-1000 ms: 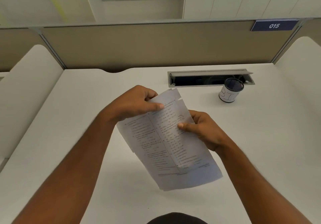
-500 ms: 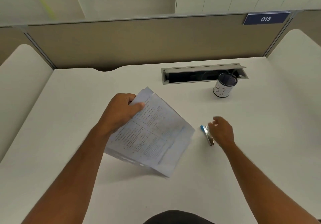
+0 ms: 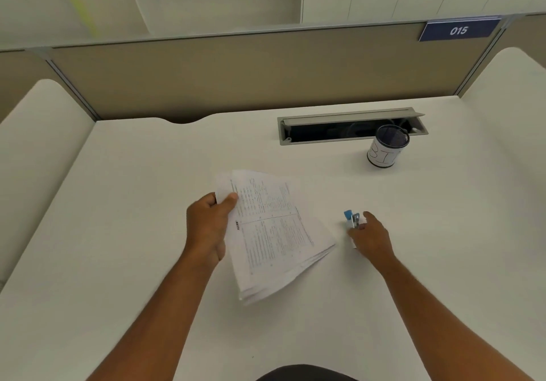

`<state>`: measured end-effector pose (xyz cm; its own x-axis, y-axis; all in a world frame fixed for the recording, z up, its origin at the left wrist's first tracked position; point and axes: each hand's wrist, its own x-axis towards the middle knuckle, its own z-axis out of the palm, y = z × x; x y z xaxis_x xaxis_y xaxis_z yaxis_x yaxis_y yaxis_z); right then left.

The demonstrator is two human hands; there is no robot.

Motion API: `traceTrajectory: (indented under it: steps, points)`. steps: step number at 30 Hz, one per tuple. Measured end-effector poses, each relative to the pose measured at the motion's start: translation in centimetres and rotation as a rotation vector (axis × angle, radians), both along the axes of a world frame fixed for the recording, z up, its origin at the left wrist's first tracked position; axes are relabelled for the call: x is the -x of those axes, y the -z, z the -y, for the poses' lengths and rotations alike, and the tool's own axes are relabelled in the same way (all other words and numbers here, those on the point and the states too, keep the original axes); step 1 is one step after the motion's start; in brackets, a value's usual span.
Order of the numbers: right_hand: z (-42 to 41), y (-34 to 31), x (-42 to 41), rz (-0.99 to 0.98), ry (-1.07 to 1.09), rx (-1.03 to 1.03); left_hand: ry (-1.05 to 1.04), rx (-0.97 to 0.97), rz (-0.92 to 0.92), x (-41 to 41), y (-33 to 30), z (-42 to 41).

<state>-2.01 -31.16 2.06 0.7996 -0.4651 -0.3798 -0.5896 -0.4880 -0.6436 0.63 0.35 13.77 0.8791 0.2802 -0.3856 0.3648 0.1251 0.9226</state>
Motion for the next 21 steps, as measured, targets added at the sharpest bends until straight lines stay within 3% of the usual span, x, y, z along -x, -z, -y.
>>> traceTrajectory:
  steps: [7,11,17,21]
  points:
    - [-3.1,-5.9,0.9,0.286,0.128,-0.783,0.039,0.168,-0.167,0.3,1.5,0.0]
    - [-5.5,-8.7,1.6,0.362,0.128,-1.088,0.027,0.246,-0.187,0.7,1.9,0.2]
    - [-9.1,-10.5,2.5,0.396,0.093,-1.192,-0.134,0.589,-0.152,2.4,2.2,1.5]
    - [-11.4,-10.6,3.4,0.364,0.139,-1.189,-0.197,0.657,-0.159,3.6,2.3,2.5]
